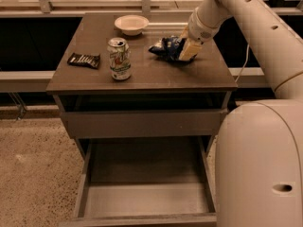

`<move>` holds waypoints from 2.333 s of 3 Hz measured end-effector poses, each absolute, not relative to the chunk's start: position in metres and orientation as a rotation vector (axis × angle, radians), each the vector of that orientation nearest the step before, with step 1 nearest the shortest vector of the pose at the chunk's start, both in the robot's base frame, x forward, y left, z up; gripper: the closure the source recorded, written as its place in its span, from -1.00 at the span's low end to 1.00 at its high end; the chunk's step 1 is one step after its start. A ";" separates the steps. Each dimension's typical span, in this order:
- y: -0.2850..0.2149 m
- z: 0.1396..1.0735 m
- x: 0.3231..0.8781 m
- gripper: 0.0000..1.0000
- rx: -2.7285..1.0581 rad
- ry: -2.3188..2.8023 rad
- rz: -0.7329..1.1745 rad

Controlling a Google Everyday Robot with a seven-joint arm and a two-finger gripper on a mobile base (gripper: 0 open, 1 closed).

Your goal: Place blue chip bag into middle drawer

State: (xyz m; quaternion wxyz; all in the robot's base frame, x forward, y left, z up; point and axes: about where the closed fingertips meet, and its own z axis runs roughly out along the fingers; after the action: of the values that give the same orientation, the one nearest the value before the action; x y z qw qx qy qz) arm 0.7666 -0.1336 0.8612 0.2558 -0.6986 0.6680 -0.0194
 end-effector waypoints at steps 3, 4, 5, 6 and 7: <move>-0.159 0.936 0.626 1.00 -1.788 1.651 0.200; -0.192 0.942 0.567 1.00 -1.687 1.732 0.133; -0.221 0.889 0.526 1.00 -1.650 1.861 0.143; -0.220 0.849 0.504 1.00 -1.684 1.920 0.209; -0.219 0.849 0.505 1.00 -1.685 1.919 0.210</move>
Offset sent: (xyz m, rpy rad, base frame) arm -0.1813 -0.0488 0.0819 0.2915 0.0368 0.1313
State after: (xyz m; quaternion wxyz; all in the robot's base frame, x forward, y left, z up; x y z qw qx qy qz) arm 0.5046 -0.2189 0.8486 0.2856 -0.6302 0.7177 0.0784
